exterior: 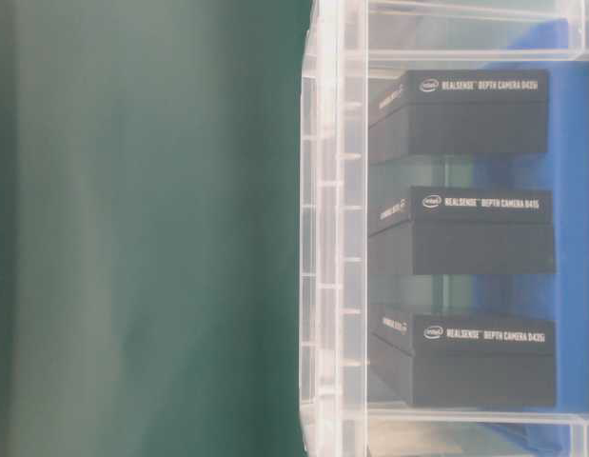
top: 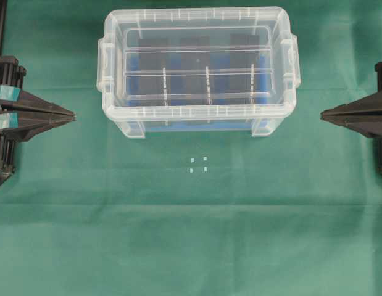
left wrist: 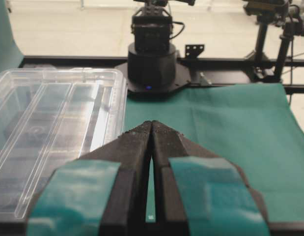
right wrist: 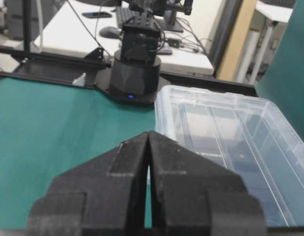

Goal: Clamp the lid of the box with both arms, then lift and open it.

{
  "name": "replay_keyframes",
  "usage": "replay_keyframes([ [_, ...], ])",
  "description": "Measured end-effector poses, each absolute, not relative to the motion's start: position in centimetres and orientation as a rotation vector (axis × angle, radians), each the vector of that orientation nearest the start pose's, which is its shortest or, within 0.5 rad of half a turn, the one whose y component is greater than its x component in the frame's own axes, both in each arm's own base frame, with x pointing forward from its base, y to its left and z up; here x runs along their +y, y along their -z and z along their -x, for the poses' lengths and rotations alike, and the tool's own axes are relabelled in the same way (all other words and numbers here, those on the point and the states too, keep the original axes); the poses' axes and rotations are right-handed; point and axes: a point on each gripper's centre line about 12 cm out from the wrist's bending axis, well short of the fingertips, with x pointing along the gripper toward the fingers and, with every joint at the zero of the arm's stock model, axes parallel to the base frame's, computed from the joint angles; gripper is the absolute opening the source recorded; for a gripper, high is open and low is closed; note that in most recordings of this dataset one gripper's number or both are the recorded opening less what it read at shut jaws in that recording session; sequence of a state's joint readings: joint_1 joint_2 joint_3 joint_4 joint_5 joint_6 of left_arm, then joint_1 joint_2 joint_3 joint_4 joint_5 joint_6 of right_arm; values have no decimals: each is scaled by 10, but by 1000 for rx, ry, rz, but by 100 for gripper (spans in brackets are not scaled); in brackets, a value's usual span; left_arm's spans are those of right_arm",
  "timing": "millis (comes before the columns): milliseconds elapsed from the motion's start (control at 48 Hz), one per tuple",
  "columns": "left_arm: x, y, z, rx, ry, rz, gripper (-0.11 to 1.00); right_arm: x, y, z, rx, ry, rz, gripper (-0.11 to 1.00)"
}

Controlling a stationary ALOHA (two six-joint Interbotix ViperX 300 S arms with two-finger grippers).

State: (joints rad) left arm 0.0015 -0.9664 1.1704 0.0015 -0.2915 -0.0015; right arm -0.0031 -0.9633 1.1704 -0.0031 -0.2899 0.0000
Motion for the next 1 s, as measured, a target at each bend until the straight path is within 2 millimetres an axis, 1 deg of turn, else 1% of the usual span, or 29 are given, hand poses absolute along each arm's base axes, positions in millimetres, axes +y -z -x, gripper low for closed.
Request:
replay_keyframes([
  [21, 0, -295, -199, -80, -1, 0, 1, -1, -295, -199, -81, 2, 3, 0],
  [62, 0, -292, -199, -37, -1, -3, 6, -1, -294, -200, -74, 2, 3, 6],
  [83, 0, -290, -199, -14, -1, -3, 7, -1, -293, -201, -63, 2, 3, 6],
  [146, 0, -286, -200, 46, -1, -8, 1, -1, -290, -204, -15, 2, 3, 0],
  [208, 0, -287, -199, 77, 0, -15, 0, -1, -290, -207, 43, 3, 1, -2],
  [312, 0, -294, -196, 71, 0, -26, 0, 0, -297, -211, 103, 1, 3, -1],
  [458, 0, -299, -192, 54, 0, -24, 0, -1, -308, -211, 126, 2, 12, -1],
  [875, 1, -301, -190, 48, -3, -29, 0, -1, -313, -211, 123, 6, 9, -2],
  [1000, 10, -306, -191, 38, -49, -30, 0, -13, -314, -213, 126, 63, 4, -1],
])
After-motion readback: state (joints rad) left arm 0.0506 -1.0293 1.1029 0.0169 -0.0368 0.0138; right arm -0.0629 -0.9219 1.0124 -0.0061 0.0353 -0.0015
